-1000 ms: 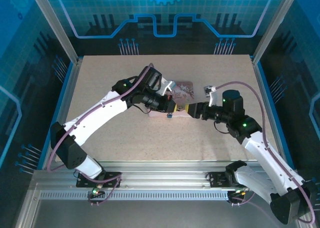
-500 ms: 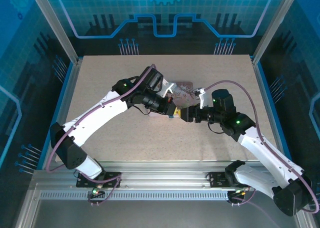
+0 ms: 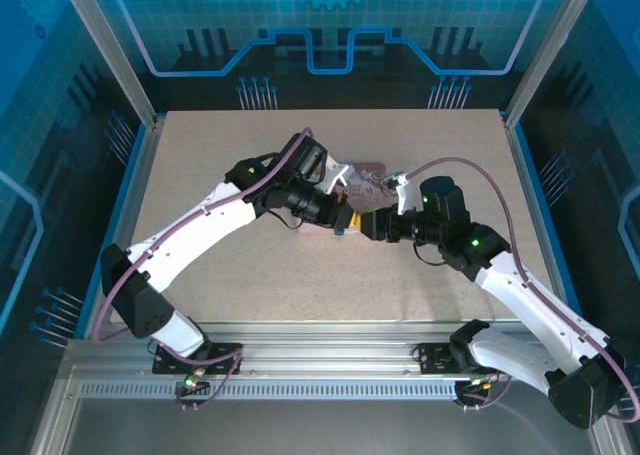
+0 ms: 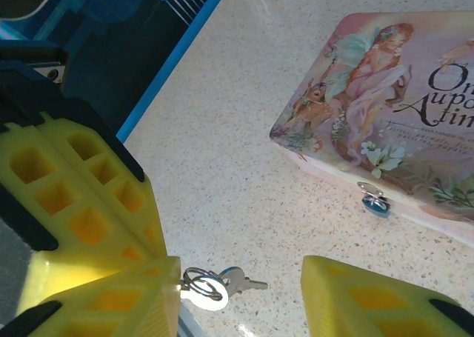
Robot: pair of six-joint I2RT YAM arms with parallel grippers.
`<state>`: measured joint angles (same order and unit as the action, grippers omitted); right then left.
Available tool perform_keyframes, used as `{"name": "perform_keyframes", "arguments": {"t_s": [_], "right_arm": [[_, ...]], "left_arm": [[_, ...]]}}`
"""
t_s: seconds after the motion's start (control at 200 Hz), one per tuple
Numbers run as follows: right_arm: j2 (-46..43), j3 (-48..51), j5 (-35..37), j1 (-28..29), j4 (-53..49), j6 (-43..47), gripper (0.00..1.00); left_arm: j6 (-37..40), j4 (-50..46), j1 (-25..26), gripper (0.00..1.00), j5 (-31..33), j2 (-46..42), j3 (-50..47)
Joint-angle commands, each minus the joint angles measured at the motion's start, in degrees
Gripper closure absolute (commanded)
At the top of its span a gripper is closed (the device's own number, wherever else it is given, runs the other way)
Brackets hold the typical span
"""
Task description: Unlock a padlock with a key
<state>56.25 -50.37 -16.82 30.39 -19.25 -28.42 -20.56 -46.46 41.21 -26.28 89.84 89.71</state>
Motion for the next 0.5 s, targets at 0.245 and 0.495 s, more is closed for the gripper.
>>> {"name": "perform_keyframes", "arguments": {"t_s": [0.245,0.495], "right_arm": [[-3.37,-0.34,6.94,-1.53,-5.16,0.31,0.6],[-5.57,2.45,-2.73,-4.68,-0.9,0.05,0.57]], "left_arm": [[1.13,-0.39,0.79,1.0,-1.09,-1.69,-0.86],[3.06,-1.7,0.76,1.0,-1.61,-1.07,0.29]]}}
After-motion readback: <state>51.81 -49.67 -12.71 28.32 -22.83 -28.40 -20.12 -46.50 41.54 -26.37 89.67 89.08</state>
